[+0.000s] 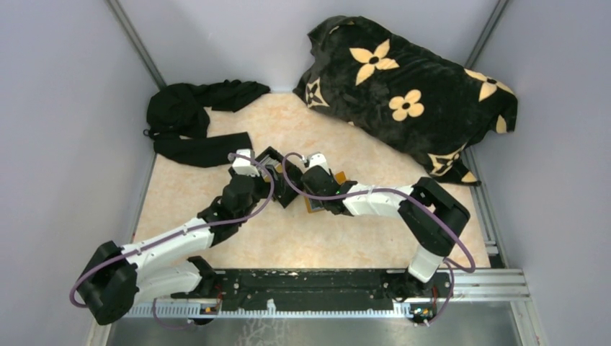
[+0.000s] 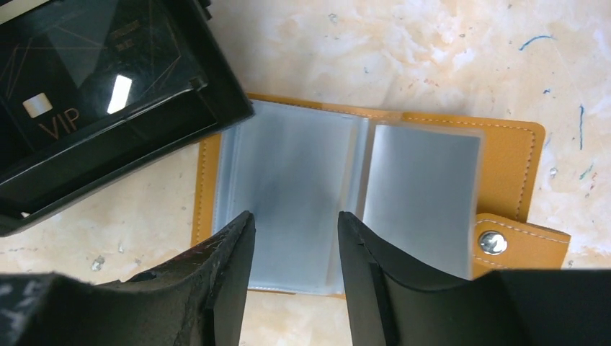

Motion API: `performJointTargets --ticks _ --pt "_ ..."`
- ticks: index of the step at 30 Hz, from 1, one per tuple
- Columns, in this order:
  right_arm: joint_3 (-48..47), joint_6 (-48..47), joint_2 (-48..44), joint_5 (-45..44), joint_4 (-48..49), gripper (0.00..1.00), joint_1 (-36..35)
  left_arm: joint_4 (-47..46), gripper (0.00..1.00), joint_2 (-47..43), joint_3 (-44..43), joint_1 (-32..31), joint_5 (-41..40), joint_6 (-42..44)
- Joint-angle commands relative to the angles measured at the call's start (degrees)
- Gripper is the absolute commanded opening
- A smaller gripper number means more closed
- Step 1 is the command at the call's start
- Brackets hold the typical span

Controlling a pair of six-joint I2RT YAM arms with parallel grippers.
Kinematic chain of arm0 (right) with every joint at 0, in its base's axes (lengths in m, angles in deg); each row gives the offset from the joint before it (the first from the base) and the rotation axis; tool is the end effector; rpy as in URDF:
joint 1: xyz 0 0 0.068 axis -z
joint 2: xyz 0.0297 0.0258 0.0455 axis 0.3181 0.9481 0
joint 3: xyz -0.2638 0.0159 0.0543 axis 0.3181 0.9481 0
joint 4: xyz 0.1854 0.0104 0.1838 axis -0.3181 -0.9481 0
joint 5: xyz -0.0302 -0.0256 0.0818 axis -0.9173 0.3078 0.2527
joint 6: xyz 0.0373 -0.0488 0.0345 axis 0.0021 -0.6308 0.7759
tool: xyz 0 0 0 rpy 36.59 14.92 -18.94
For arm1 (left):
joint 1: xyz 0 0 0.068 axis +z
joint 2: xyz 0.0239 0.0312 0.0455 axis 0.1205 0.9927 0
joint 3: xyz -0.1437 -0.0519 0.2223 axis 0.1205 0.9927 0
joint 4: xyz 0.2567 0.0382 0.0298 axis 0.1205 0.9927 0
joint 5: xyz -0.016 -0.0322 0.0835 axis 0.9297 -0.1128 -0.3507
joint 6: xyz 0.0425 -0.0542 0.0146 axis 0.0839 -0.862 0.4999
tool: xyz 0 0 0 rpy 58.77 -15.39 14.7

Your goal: Take the credit cards out of the card holder

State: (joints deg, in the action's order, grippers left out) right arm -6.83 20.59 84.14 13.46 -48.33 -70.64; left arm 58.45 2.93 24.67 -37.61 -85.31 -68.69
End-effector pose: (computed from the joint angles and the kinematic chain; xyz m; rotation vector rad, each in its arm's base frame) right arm 0.2306 0.2592 0.1473 -0.4800 2.3091 0.1100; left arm 0.1973 -0.1567 0.2173 -0.0510 1.8471 -0.4299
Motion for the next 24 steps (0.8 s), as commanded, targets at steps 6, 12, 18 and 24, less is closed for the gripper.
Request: performJointTargets --ticks 6,12,18,24 --pt "-2.7 -0.8 0.5 -0.8 1.1 0.49 -1.9 -1.3 0.95 -1.7 1.5 0.1 -1.2 0.1" --pt "-4.2 -1.8 2.1 -0.2 -0.1 0.53 -2.0 -2.1 0.95 -0.9 1.6 0.1 -0.3 0.2" --pt "-4.5 -2.1 3.9 0.0 -0.2 0.49 -2.9 -2.0 0.95 -0.8 1.7 0.1 -0.2 0.5" --pt "-3.2 -0.9 3.7 0.1 0.1 0.31 -3.0 -2.3 0.95 -0.9 1.9 0.1 0.0 0.4"
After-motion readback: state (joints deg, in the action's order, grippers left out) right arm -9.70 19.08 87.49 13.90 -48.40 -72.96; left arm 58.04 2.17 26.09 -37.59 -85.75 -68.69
